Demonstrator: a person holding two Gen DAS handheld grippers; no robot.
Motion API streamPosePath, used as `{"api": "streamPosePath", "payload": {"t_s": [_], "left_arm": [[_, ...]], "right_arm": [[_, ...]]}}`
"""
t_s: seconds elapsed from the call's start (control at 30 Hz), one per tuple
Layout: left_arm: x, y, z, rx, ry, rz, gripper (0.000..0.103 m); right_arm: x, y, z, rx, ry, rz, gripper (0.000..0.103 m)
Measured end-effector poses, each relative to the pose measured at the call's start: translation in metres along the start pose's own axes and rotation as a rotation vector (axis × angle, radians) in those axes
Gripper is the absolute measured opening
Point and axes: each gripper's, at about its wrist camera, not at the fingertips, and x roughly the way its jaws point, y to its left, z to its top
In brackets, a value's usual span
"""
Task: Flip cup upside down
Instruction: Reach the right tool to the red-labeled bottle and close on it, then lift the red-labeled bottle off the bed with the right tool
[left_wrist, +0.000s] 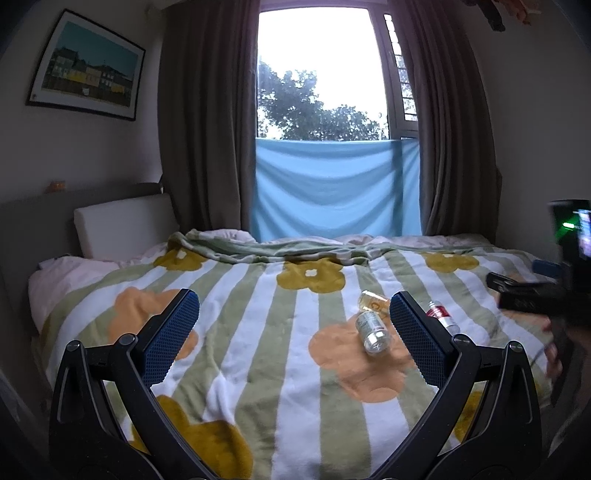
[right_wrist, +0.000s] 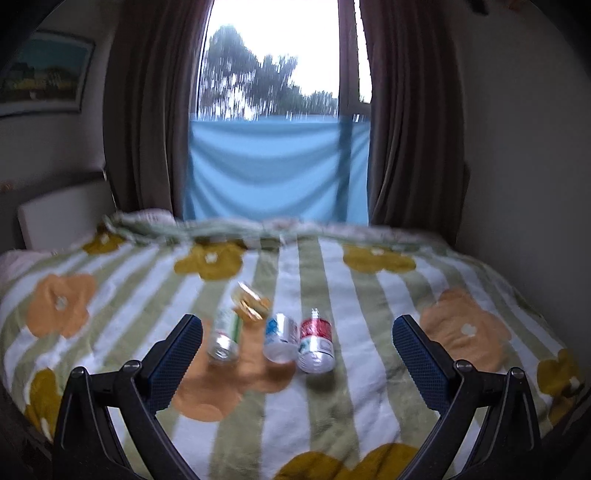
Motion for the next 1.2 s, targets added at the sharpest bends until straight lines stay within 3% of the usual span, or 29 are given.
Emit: {"api": "streamPosePath", "payload": {"t_s": [0.2,0.37,0.57,0.7,0.8,0.9,0.97,1.2], "left_arm": [[0.017,0.006,-0.002,-0.005,0.033,0.024,0.103],[0.040,0.004,-0.008,0.005,0.078,0.047,0.103],[0.065,0.004,-0.015,0.002,0.133,0.059,0.103],[0.078,0.003,-0.020,0.009,0.161,0.068,0.103],[0.086,0.004,-0.023,0.014,0.181,0.076,0.103],[0.093,0.006,-0.026,0.011,0.196,0.079,0.103],[0.094,0.007,-0.027,0.006,0.200,0.079,0.103],[0.092,0.013,-0.024,-0.008,0.196,0.082,0.103]], "right_arm": [[0.124,-0.030,0.020,-0.031,0.260,0.049,0.103],[0.226,-0.048,0.011,-0.024,0.501,0.065,0.103],[0.300,-0.056,-0.013,0.011,0.699,0.091,0.099],[0.325,-0.054,-0.025,0.036,0.767,0.120,0.093],[0.340,-0.056,-0.035,0.079,0.810,0.147,0.079],[0.346,-0.059,-0.043,0.122,0.833,0.162,0.070],[0.346,-0.062,-0.047,0.165,0.843,0.187,0.058],[0.316,-0.073,-0.025,0.172,0.770,0.177,0.058]]}}
